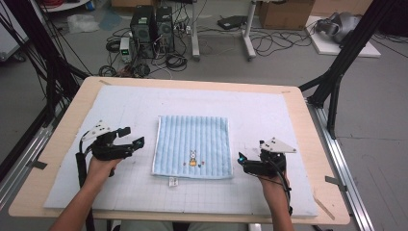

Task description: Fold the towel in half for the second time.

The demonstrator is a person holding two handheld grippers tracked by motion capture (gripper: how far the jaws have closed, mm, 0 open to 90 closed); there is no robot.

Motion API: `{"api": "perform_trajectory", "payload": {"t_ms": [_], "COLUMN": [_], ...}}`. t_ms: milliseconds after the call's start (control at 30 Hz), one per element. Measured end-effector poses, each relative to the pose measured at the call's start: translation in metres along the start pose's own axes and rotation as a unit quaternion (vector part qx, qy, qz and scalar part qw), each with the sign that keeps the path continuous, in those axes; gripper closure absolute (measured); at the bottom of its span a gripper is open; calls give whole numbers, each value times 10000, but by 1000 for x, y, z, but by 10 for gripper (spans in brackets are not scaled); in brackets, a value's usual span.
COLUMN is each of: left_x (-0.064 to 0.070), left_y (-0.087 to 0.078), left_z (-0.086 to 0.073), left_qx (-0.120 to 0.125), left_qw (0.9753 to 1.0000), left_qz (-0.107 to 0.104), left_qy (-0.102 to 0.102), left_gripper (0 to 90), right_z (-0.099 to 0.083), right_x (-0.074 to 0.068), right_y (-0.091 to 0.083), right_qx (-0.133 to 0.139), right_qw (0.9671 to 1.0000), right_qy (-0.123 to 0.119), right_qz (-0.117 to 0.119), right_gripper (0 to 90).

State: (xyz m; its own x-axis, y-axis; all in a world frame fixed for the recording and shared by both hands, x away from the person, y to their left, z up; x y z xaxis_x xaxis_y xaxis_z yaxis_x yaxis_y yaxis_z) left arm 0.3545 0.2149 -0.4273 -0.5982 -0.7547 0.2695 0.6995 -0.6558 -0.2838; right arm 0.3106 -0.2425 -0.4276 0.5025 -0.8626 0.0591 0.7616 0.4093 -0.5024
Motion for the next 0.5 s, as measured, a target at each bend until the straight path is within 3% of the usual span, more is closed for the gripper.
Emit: {"api": "perform_trajectory", "payload": {"t_ms": [367, 400, 500], "left_x": [-22, -25, -31], "left_y": [58, 68, 90], "left_z": [32, 33, 34], "left_qx": [-403, -524, -862], "left_qw": [9991, 9984, 9958], "left_qz": [80, 63, 264], "left_qy": [-144, -196, -155], "left_gripper": [179, 179, 202], "right_z": [-3, -3, -3], "right_x": [3, 2, 0], "right_y": [5, 6, 8], "right_qx": [-43, -56, -58], "right_qw": [9999, 9999, 9998], "right_qy": [46, 44, 26], "right_qz": [92, 109, 173], "right_gripper": [107, 107, 107]}}
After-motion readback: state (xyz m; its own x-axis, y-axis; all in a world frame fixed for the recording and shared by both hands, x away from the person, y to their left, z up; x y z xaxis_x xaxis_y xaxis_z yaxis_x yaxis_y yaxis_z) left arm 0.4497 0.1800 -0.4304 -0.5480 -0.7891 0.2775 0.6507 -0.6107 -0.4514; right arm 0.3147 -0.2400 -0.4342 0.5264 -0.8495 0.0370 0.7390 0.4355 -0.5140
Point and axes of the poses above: each handheld gripper's, and its own axes: y roughly forward along the jaws, z roughly out of its top, x roughly to its right, the point moved 3 cm from there along y, roughly forward along the jaws, and after that the axes turned 2 degrees about -y, right-handed, at the moved point
